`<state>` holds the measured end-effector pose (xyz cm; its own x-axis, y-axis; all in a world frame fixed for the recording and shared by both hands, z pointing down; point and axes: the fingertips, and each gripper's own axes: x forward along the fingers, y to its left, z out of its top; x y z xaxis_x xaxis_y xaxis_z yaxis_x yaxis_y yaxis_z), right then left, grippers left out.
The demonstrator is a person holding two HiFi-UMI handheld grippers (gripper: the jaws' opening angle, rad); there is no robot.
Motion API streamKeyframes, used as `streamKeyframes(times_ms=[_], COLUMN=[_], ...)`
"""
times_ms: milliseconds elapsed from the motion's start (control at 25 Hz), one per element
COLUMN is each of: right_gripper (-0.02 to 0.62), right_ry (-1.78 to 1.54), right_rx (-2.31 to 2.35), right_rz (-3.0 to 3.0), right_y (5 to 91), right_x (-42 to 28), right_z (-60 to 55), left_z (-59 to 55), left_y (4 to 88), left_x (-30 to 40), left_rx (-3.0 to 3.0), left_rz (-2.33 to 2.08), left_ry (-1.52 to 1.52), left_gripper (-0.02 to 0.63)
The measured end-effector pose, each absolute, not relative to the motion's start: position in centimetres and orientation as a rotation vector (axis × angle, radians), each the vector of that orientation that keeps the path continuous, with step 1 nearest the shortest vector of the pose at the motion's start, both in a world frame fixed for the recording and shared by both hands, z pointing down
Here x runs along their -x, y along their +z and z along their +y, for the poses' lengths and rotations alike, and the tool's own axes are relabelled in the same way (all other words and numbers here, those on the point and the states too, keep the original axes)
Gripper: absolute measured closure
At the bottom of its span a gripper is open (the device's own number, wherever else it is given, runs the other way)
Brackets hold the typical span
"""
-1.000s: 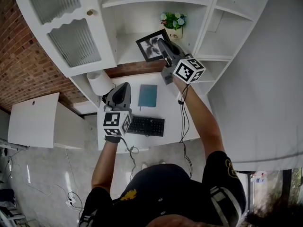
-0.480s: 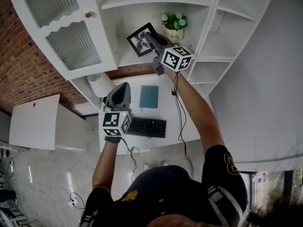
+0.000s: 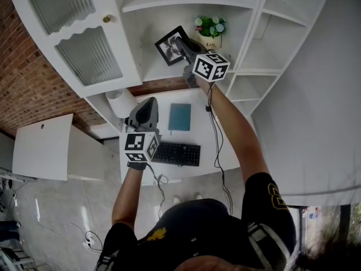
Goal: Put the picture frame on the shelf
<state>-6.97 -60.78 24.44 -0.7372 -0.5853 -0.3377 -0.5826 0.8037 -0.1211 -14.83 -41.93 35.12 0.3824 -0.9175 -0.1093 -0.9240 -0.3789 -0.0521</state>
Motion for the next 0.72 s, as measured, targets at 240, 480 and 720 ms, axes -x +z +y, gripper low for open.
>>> streamKeyframes(times_ms=[240, 480, 720], right_gripper=[0.571, 0.571, 0.571], right_ry=[0.007, 0.047, 0.096], right_rx=[0.897, 0.874, 0.839], right_rz=[2.646, 2.671, 2.752], right_y=[25.3, 25.7, 26.0], right_x=[7.8, 8.7, 8.7], right_z=[-61.6, -61.9, -61.9], left_z=[-42.2, -42.3, -42.5], left_y=[35.2, 35.3, 35.4], left_x=[14.2, 14.2, 14.2], left_rx=[2.54, 2.544, 2.545], left_rz=[1.671, 1.675, 1.668], left_ry=[0.104, 0.103, 0.1], left_gripper=[0.588, 0.588, 0.588])
